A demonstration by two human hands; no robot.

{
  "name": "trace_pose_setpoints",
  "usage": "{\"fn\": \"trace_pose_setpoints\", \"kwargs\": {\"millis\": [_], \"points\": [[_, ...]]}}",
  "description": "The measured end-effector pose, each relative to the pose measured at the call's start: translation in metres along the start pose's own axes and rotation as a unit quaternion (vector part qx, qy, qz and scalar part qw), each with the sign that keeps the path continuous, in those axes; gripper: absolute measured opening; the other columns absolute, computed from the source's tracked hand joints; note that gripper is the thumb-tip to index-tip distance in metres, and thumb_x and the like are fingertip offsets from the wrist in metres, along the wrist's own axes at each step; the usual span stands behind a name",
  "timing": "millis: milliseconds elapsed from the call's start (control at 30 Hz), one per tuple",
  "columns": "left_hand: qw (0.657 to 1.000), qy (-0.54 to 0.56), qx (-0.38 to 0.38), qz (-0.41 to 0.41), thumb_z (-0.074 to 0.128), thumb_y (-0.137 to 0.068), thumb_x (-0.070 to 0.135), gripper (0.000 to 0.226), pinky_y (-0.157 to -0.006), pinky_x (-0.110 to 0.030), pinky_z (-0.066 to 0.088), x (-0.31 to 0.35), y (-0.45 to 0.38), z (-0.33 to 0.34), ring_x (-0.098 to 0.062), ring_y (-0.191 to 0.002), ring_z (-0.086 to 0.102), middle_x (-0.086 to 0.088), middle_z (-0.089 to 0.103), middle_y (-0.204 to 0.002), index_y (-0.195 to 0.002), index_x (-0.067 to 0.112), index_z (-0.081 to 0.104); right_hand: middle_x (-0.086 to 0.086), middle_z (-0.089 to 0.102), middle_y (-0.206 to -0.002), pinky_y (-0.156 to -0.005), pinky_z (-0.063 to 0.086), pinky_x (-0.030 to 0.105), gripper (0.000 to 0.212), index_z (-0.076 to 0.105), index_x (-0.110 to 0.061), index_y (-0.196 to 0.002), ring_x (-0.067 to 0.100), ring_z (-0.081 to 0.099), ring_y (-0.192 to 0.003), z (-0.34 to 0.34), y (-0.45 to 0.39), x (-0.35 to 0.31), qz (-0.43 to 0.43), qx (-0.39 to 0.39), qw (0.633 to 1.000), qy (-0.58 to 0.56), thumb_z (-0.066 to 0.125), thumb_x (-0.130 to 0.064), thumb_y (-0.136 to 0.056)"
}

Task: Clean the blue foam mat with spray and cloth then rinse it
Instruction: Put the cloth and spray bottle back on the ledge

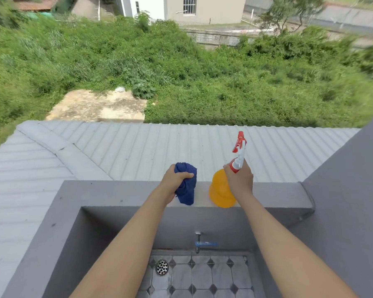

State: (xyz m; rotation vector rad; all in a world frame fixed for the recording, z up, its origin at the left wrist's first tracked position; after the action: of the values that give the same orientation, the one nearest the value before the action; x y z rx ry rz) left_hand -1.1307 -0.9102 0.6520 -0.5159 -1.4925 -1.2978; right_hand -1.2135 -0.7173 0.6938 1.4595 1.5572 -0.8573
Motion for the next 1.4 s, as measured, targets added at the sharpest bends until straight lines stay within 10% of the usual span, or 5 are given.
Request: {"fn": "trace_pose_setpoints", "kwargs": {"millis": [400,733,933,1200,1400], "points": [[0.968,-0.217,0.122,-0.01,0.04,-0.093,0.009,0.021,-0.066,-0.023,0.042,-0.075,-0.029,-0.034,-0.022,-0.092,0.054,-0.006,0.059,-0.098,-0.107,0.004,0.055,-0.001,0.059,-0.078,-0.057,0.041,0.021,0.006,0.055,-0.014,-0.095,0.009,0.056,-0.072,0.005,-0.006,0.009,0.005,0.023,1.0,-0.012,0.058,-0.018,-0.091],[0.78,-0.509,0.361,0.041,0.054,-0.094,0.037,0.038,-0.067,-0.04,0.043,-0.066,-0.012,-0.06,-0.034,-0.095,0.056,-0.015,0.055,-0.108,-0.116,0.007,0.051,-0.007,0.057,-0.084,-0.058,0.037,0.014,0.021,0.054,-0.017,-0.112,0.003,0.055,-0.076,0.007,-0.004,0.01,0.012,0.034,0.999,-0.03,0.06,-0.017,-0.091],[0.681,-0.641,0.127,0.332,0.06,-0.086,0.02,0.011,-0.077,-0.036,0.046,-0.083,-0.027,-0.044,-0.024,-0.088,0.063,0.001,0.066,-0.095,-0.095,0.018,0.067,-0.003,0.059,-0.087,-0.058,0.038,0.014,0.025,0.055,-0.014,-0.115,0.005,0.057,-0.078,0.007,-0.005,0.01,0.004,0.036,0.999,-0.03,0.06,-0.017,-0.091],[0.697,-0.708,0.041,0.106,0.012,-0.079,0.079,0.088,-0.115,-0.057,0.001,-0.091,-0.049,-0.054,-0.03,-0.148,-0.009,0.0,-0.013,-0.162,-0.153,0.034,-0.004,-0.007,0.059,-0.085,-0.06,0.041,0.014,0.022,0.052,-0.022,-0.11,0.004,0.058,-0.078,0.009,-0.009,0.018,-0.002,0.04,0.999,-0.029,0.061,-0.02,-0.09],[0.673,-0.729,0.086,0.093,0.014,-0.093,0.067,0.078,-0.116,-0.054,-0.002,-0.083,-0.054,-0.045,-0.029,-0.149,0.004,-0.008,0.005,-0.162,-0.154,0.018,0.01,-0.009,0.059,-0.085,-0.061,0.042,0.015,0.028,0.054,-0.018,-0.117,0.004,0.059,-0.079,0.011,-0.012,0.022,0.0,0.041,0.999,-0.034,0.061,-0.02,-0.09]]}}
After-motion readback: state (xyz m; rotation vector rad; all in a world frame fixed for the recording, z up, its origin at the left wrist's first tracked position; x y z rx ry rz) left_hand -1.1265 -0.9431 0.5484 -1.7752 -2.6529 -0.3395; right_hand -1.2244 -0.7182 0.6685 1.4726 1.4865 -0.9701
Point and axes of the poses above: each hand's wrist, its own y-axis away from the middle knuckle, its own z-axis out of the palm, x = y × z, the point moved 4 cm from there along -y, towards the middle knuckle
